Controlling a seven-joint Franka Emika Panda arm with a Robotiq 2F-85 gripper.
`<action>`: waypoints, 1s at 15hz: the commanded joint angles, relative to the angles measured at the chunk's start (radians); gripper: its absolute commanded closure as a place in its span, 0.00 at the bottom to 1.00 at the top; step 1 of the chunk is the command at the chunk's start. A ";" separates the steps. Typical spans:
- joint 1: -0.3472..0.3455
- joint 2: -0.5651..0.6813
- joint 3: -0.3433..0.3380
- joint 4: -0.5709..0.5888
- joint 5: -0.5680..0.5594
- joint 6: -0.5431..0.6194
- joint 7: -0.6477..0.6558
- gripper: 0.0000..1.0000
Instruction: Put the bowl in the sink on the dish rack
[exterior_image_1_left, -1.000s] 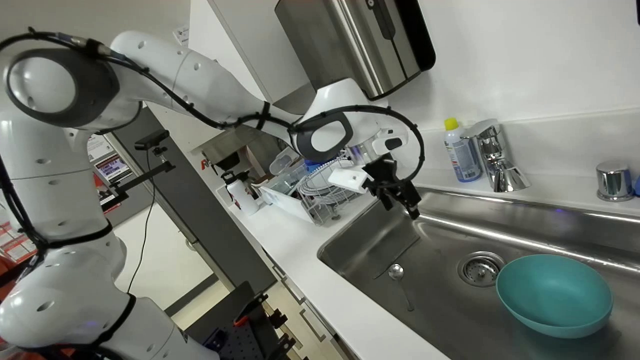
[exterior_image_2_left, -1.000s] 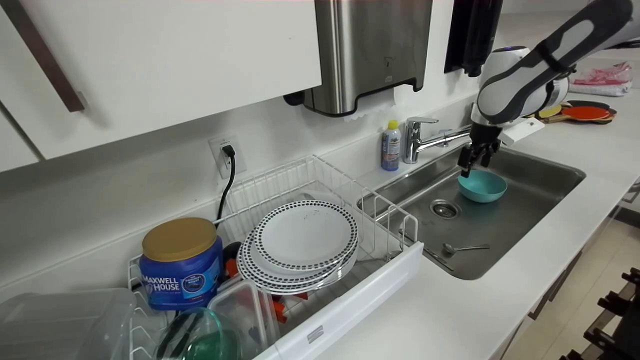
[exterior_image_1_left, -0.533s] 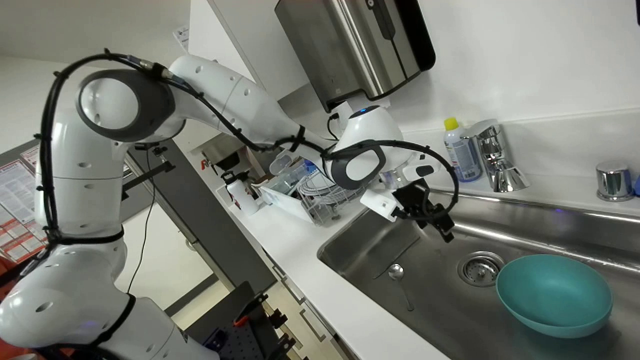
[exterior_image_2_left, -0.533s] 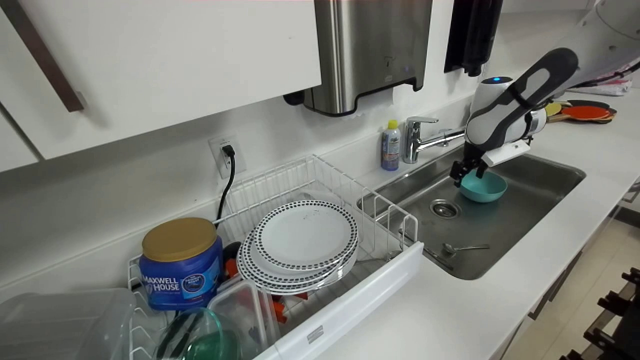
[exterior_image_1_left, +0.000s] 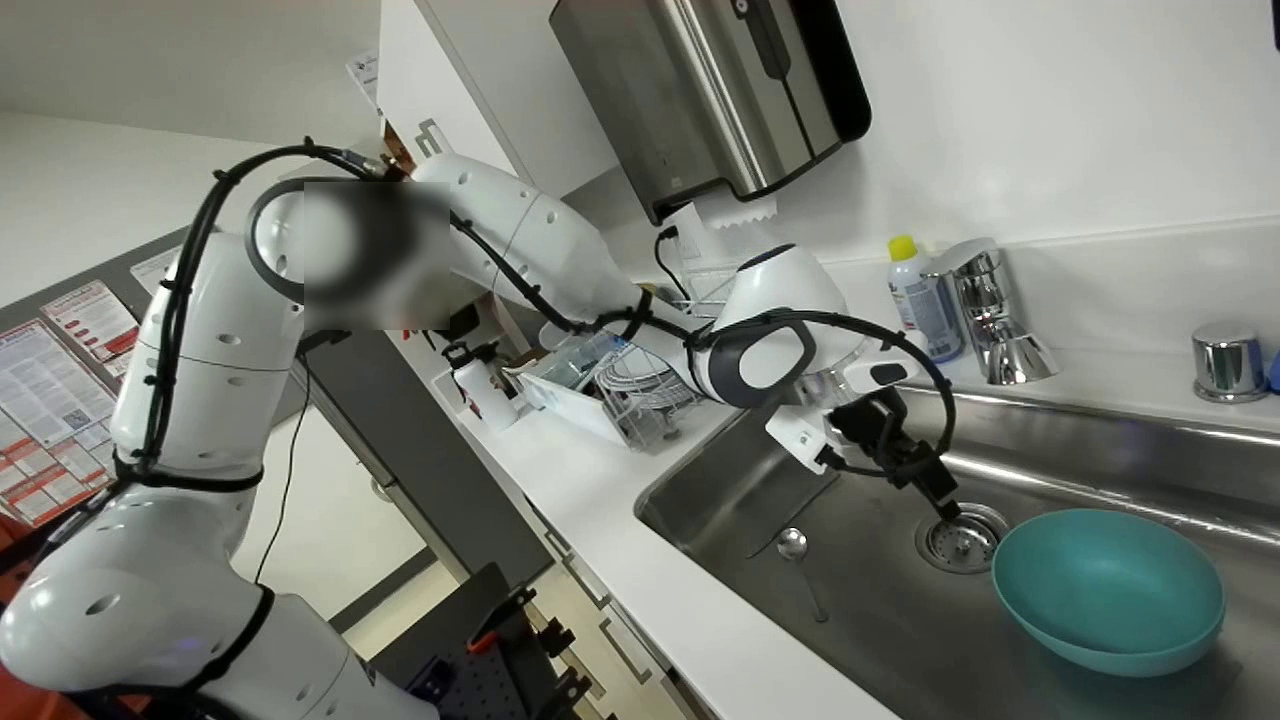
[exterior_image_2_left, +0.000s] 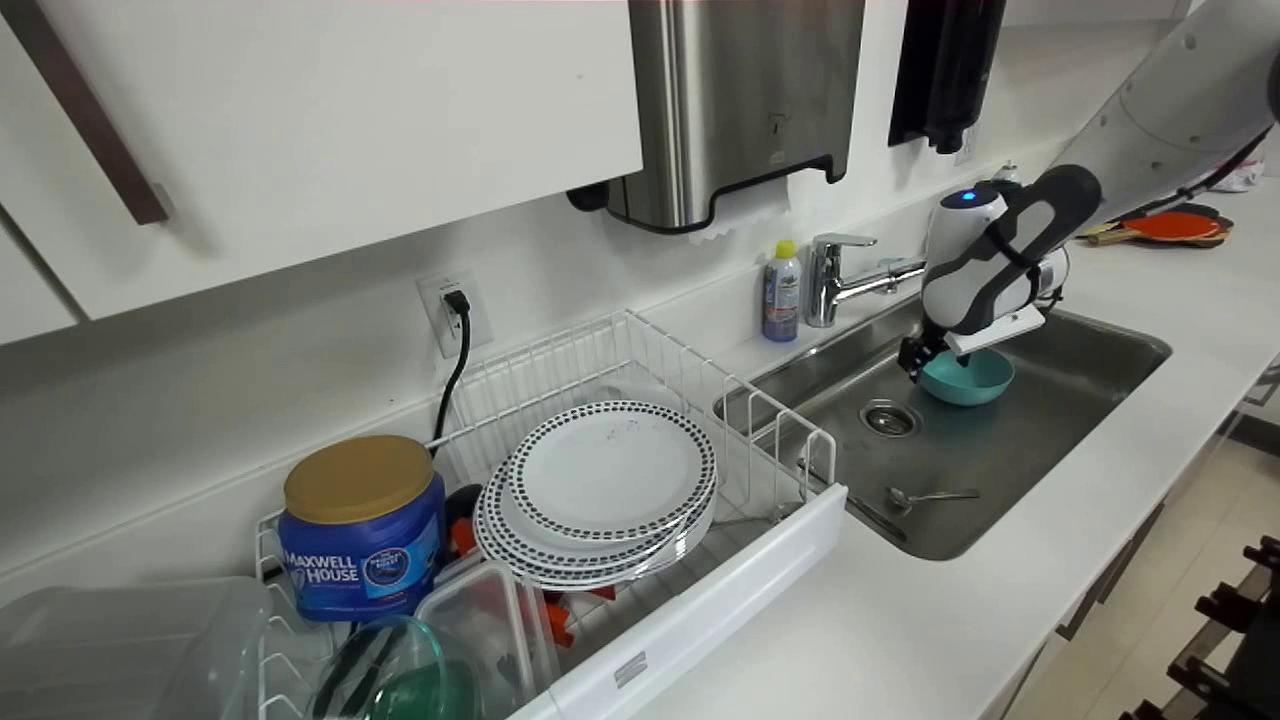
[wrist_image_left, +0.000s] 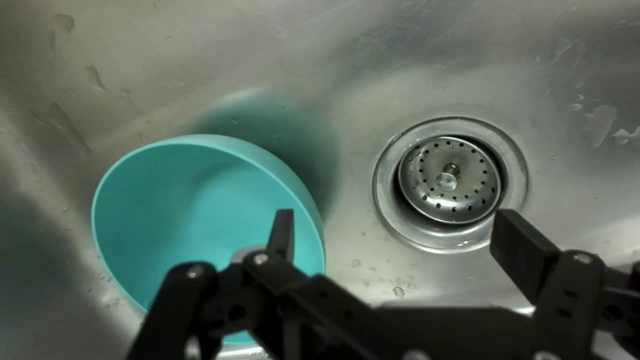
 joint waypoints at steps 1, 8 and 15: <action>0.039 0.078 -0.054 0.080 -0.023 0.000 0.093 0.00; 0.043 0.183 -0.081 0.181 -0.011 -0.020 0.157 0.00; 0.013 0.232 -0.062 0.242 -0.003 -0.029 0.136 0.00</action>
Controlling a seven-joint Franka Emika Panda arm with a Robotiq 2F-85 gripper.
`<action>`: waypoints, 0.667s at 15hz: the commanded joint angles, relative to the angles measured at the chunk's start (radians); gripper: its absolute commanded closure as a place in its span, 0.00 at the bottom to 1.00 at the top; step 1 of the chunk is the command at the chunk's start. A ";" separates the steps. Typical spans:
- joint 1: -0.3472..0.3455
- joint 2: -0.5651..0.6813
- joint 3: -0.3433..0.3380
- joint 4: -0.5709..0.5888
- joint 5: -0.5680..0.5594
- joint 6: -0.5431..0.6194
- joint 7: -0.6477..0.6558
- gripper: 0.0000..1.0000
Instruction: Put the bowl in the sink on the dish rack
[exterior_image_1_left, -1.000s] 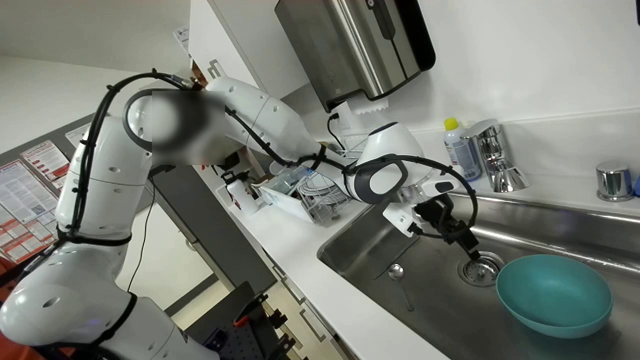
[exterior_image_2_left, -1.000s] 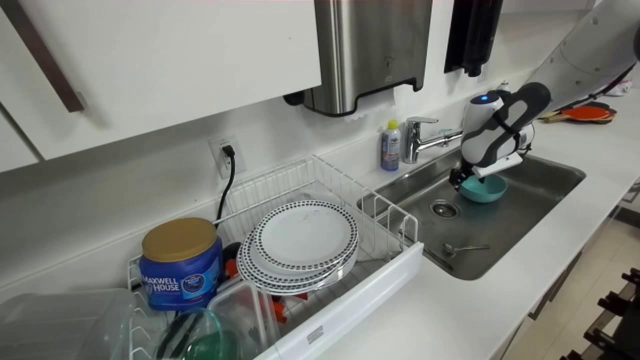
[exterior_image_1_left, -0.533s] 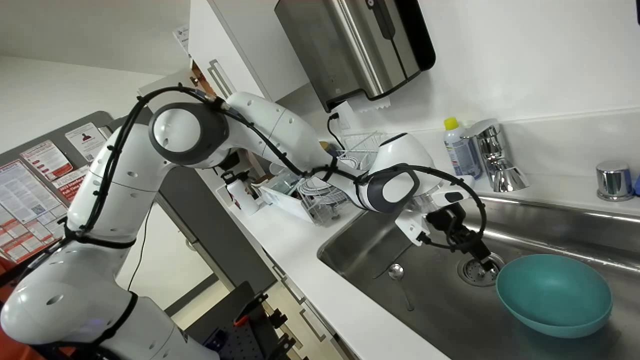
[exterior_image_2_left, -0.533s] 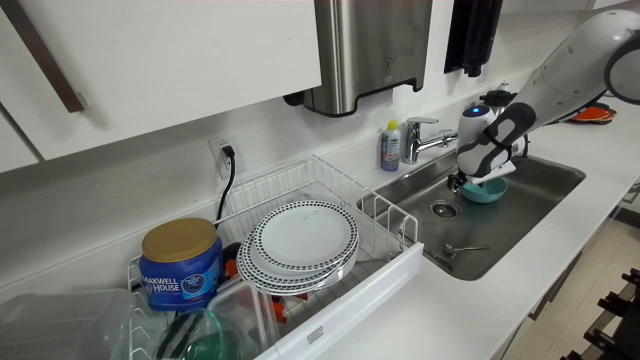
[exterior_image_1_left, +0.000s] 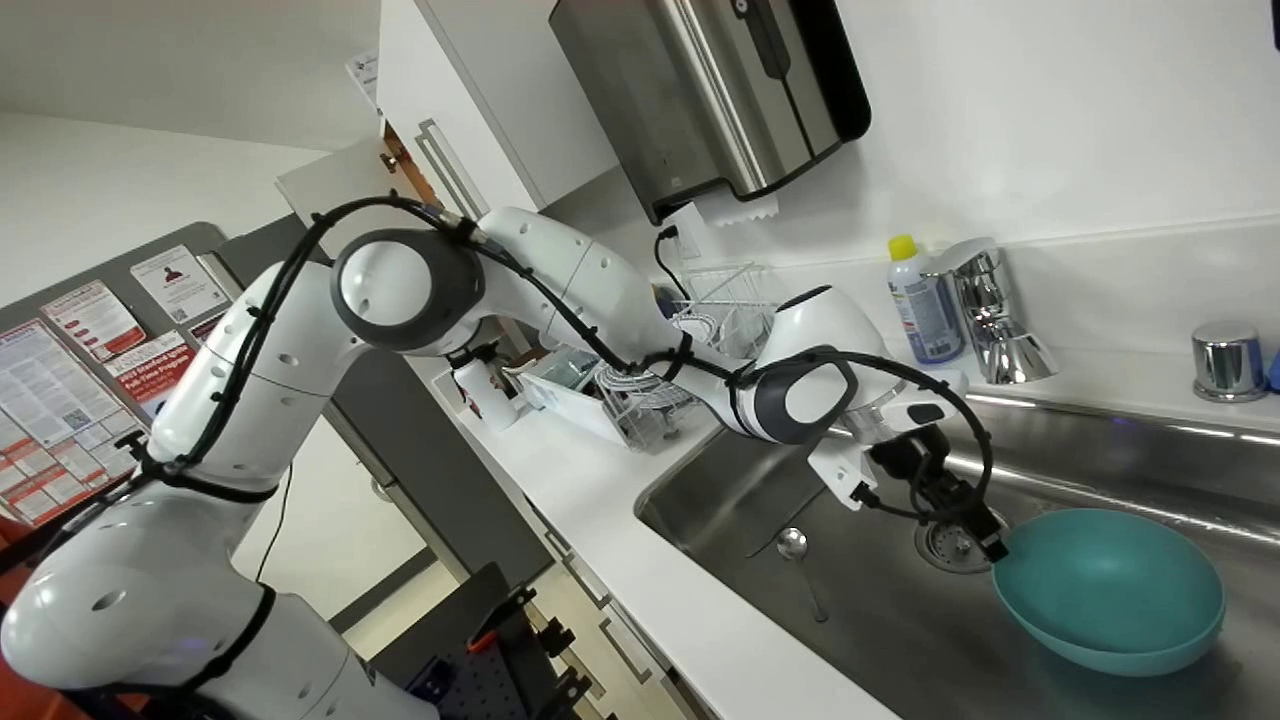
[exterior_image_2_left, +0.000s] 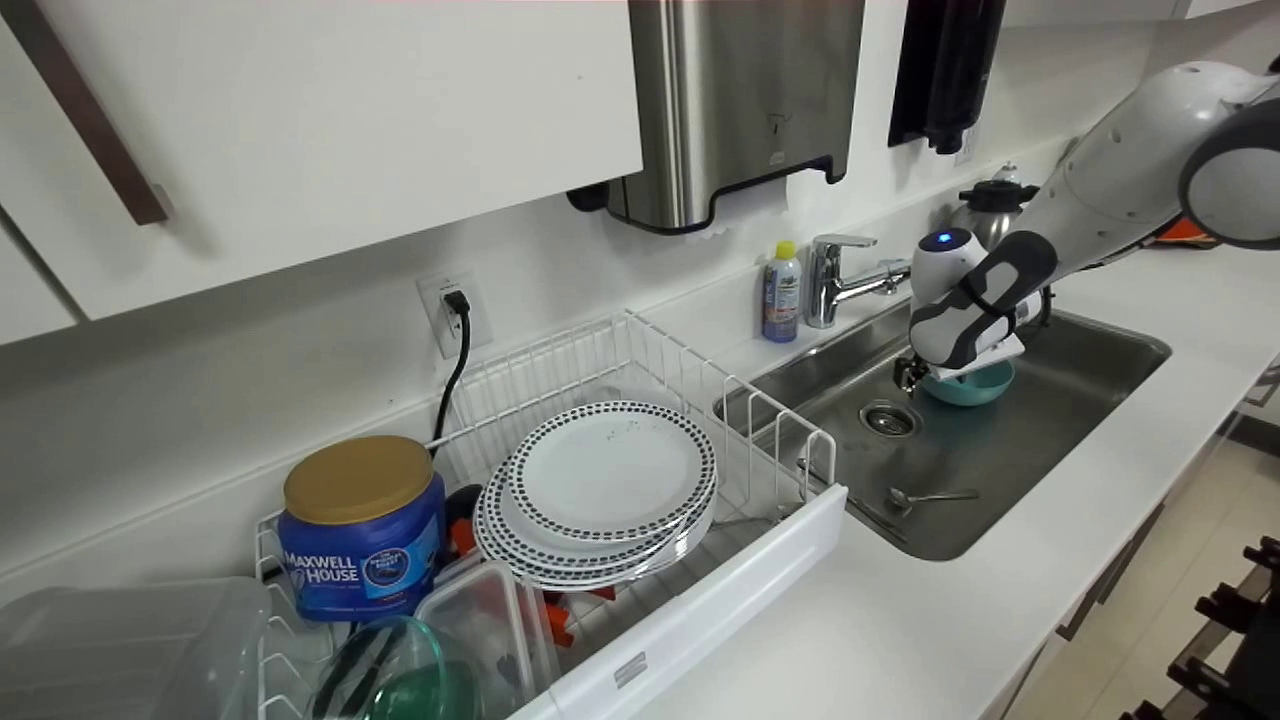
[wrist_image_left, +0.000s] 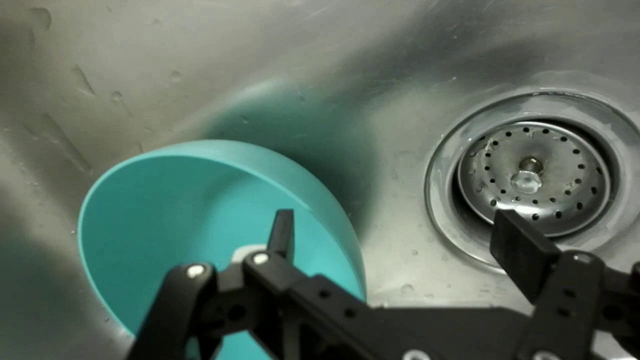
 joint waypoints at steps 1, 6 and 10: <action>-0.019 0.023 0.011 0.053 -0.001 -0.027 -0.003 0.00; -0.045 0.039 0.030 0.092 -0.001 -0.043 -0.032 0.00; -0.059 0.057 0.047 0.124 0.002 -0.060 -0.036 0.00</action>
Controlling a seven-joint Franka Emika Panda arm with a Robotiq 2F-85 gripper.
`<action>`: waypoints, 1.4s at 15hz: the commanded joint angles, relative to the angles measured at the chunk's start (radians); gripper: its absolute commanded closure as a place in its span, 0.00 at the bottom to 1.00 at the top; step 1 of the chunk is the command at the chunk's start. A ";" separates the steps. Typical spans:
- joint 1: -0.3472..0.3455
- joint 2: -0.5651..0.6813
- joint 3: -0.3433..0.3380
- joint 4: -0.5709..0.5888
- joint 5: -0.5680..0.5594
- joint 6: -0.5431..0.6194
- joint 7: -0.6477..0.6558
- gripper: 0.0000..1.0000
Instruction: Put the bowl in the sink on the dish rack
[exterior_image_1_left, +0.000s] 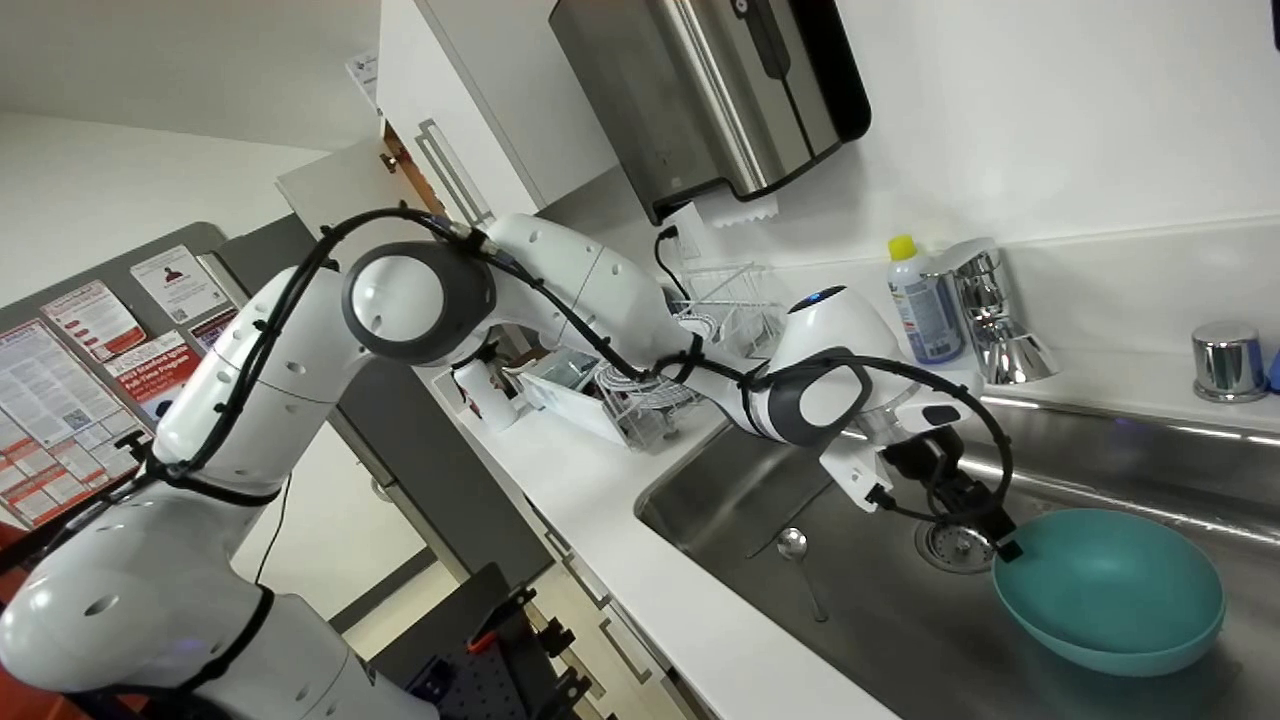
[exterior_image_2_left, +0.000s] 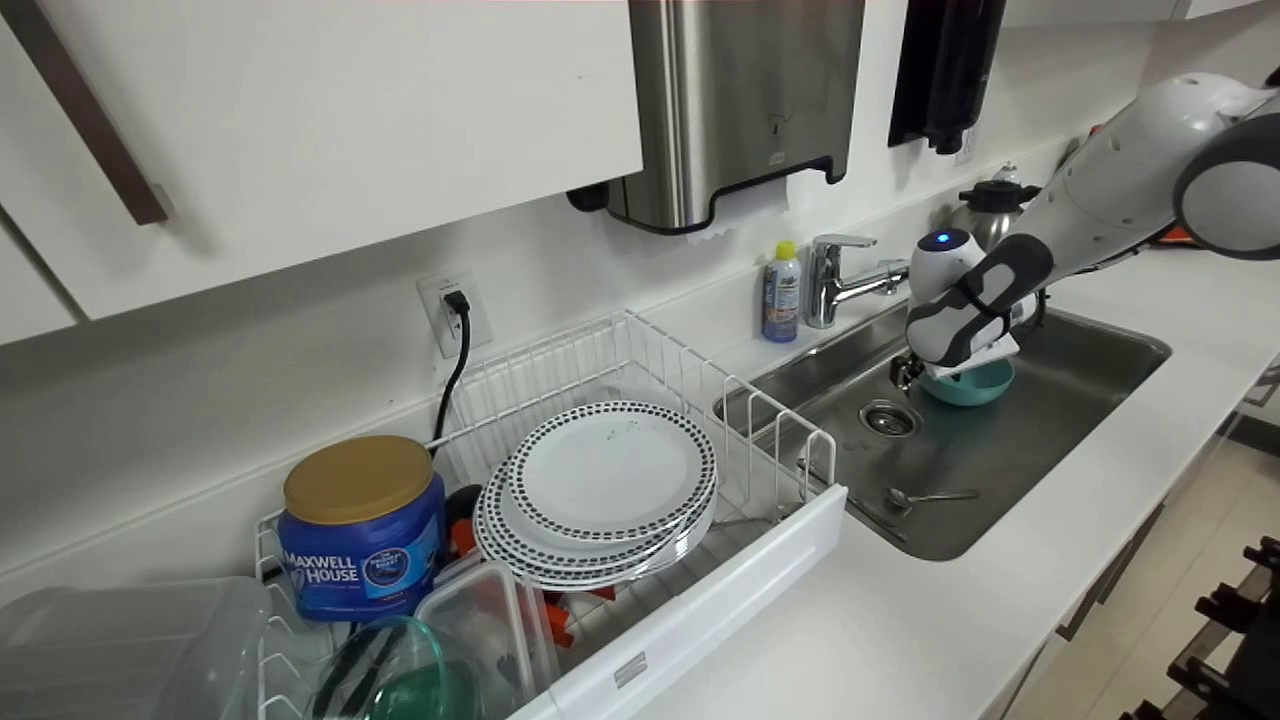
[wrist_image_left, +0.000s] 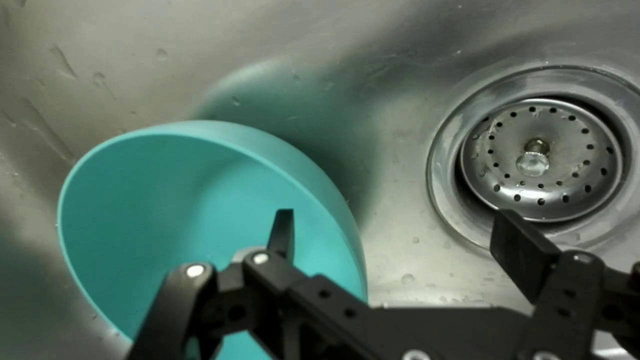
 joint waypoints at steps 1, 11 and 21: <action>-0.025 0.024 0.024 0.062 0.002 -0.052 -0.026 0.00; -0.027 0.071 0.021 0.125 -0.003 -0.107 -0.017 0.68; -0.001 -0.017 0.004 0.022 -0.006 -0.080 0.002 0.99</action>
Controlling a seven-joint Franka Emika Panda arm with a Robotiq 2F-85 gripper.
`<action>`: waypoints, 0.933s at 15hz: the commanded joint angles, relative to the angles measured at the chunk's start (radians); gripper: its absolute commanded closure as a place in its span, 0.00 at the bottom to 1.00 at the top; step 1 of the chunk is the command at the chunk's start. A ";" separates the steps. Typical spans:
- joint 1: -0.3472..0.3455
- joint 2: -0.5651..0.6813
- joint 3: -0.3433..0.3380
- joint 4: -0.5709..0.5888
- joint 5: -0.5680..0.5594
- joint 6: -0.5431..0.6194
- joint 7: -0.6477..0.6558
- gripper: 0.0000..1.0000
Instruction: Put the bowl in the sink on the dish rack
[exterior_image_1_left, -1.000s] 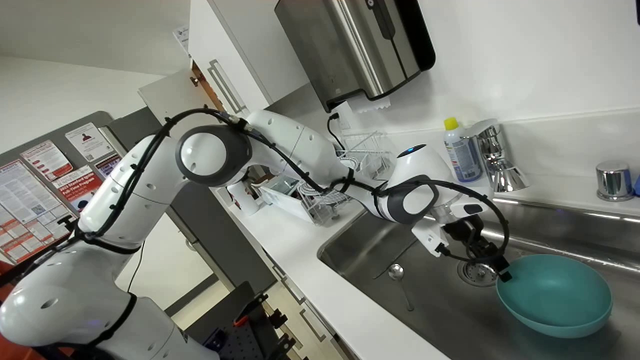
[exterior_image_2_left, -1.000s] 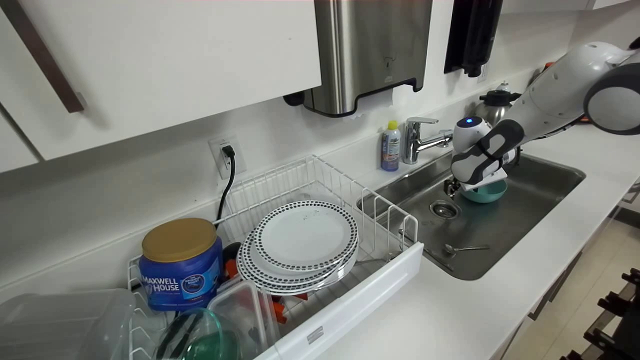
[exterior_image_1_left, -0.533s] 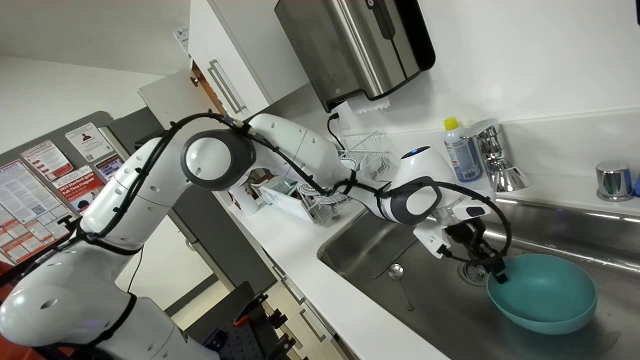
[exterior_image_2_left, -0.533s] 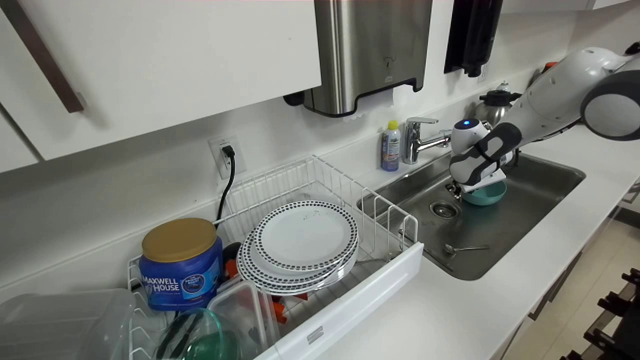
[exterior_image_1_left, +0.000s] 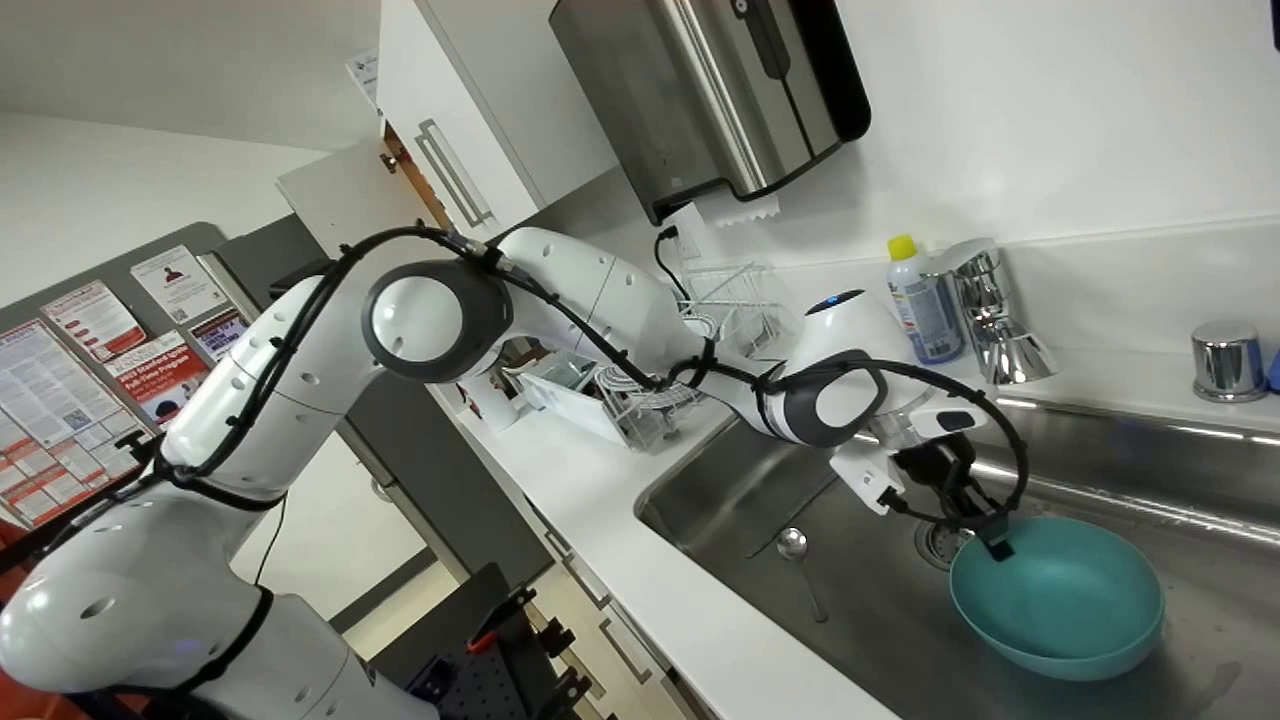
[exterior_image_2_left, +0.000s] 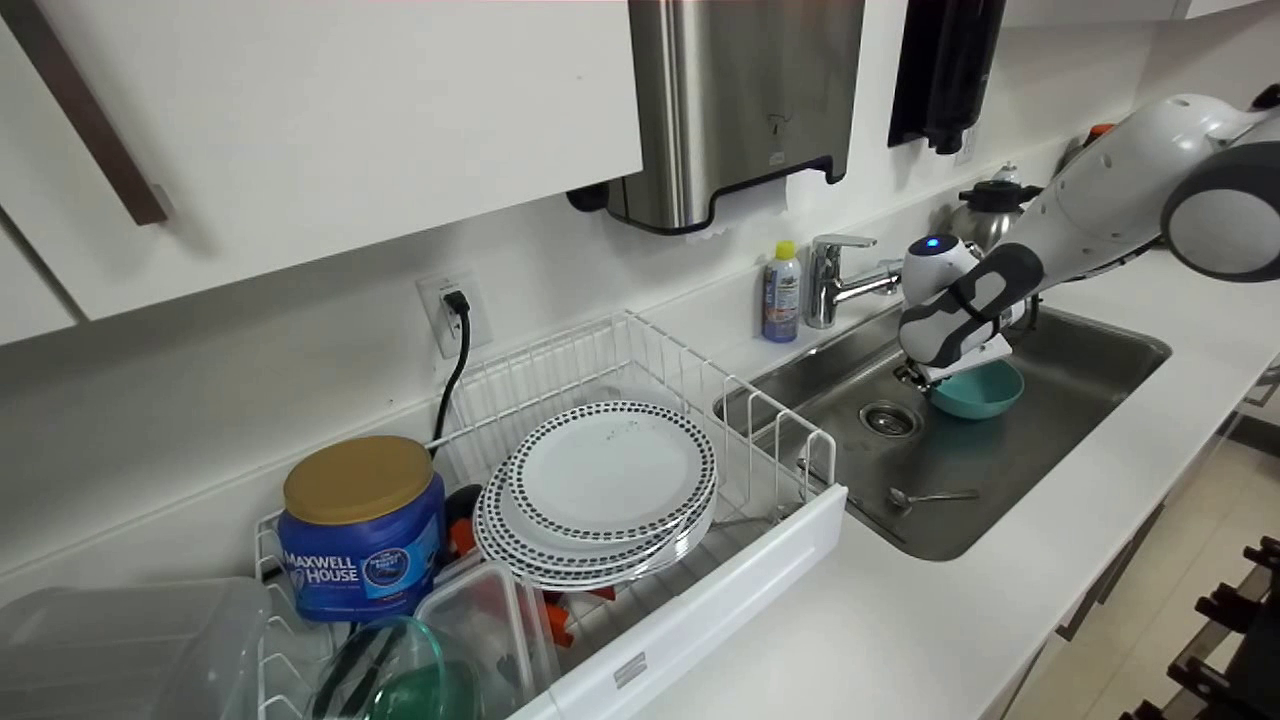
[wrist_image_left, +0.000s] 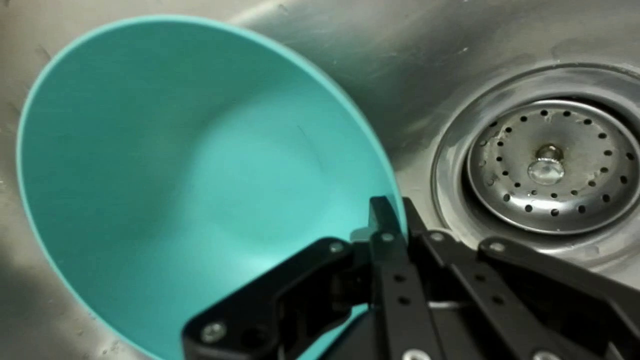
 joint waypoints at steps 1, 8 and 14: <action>0.022 -0.107 0.001 -0.113 -0.006 0.004 -0.006 0.99; 0.013 -0.390 0.123 -0.398 0.003 -0.055 -0.167 0.99; 0.019 -0.649 0.201 -0.655 -0.021 -0.161 -0.325 0.99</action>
